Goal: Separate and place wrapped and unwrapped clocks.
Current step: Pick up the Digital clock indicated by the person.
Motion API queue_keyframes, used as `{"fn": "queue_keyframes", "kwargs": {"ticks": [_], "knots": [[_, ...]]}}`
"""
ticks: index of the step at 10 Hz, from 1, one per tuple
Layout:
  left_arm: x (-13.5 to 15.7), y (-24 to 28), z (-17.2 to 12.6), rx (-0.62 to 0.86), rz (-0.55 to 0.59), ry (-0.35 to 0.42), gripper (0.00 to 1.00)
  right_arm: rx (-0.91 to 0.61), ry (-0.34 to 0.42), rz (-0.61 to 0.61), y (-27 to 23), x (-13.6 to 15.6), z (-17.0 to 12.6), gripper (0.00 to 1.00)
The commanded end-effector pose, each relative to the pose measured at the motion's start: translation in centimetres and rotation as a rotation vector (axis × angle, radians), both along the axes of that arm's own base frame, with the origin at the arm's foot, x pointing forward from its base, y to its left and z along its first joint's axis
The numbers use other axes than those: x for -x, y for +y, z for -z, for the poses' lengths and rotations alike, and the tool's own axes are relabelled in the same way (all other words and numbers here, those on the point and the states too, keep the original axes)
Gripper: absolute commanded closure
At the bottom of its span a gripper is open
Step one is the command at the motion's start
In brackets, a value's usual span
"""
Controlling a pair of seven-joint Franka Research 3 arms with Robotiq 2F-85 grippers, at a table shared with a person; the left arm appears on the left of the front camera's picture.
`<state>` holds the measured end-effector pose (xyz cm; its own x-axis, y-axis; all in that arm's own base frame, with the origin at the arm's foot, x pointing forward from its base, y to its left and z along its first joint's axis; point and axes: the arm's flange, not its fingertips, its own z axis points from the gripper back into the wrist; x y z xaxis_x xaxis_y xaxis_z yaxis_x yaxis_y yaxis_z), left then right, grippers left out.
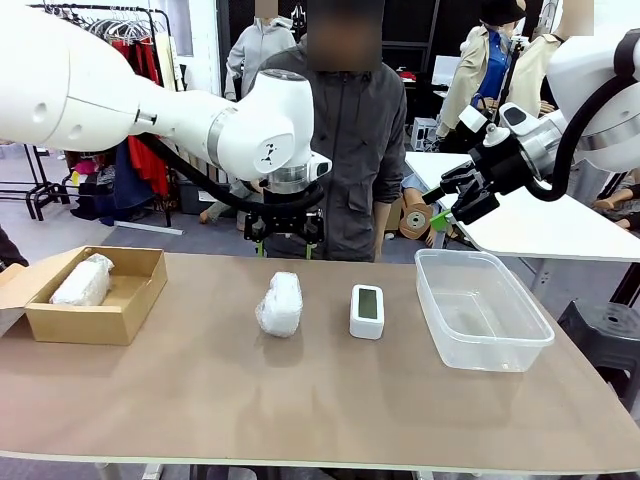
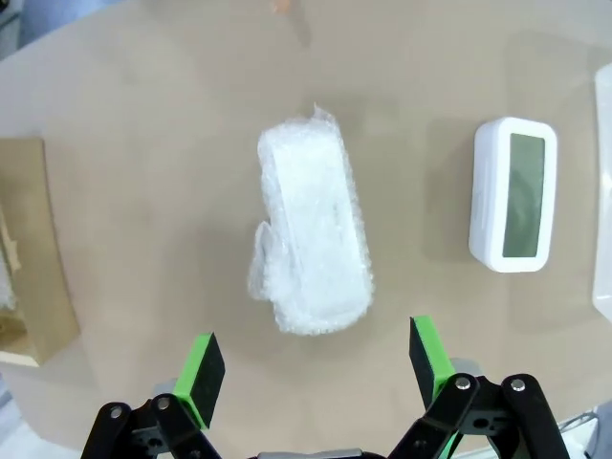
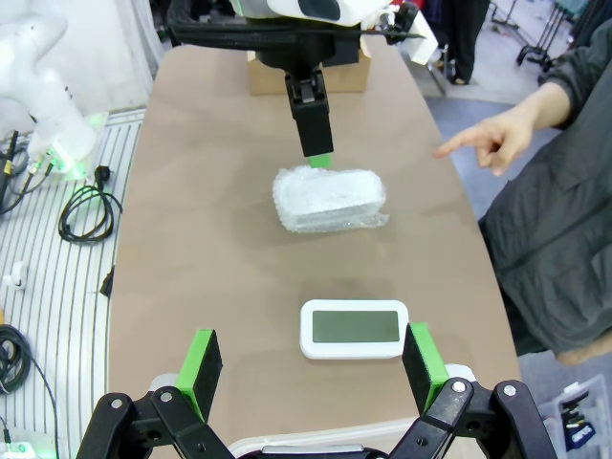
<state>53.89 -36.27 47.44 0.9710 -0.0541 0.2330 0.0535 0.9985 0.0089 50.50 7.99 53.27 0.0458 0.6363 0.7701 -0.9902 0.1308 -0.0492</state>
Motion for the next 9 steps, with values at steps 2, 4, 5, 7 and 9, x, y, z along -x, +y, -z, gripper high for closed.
{"fn": "queue_keyframes", "kwargs": {"ticks": [2,4,5,7,9], "knots": [[-0.1,0.4,-0.1,0.028,-0.027,0.037,0.00,-0.005,-0.006,-0.003,0.0,0.0,-0.2,0.00],[0.1,-0.2,0.0,0.007,-0.003,0.008,0.00,-0.005,-0.006,-0.003,0.0,0.0,-0.2,0.00],[0.4,-1.3,0.3,-0.024,-0.080,0.002,0.00,-0.005,-0.006,-0.003,0.0,0.0,-0.2,0.00],[-0.3,-1.5,2.4,-0.019,-0.123,-0.002,0.00,-0.005,-0.006,-0.003,0.0,0.0,-0.2,0.00],[-0.6,-1.4,4.0,-0.008,-0.165,0.006,0.00,-0.005,-0.006,-0.003,0.0,0.0,-0.2,0.00]]}}
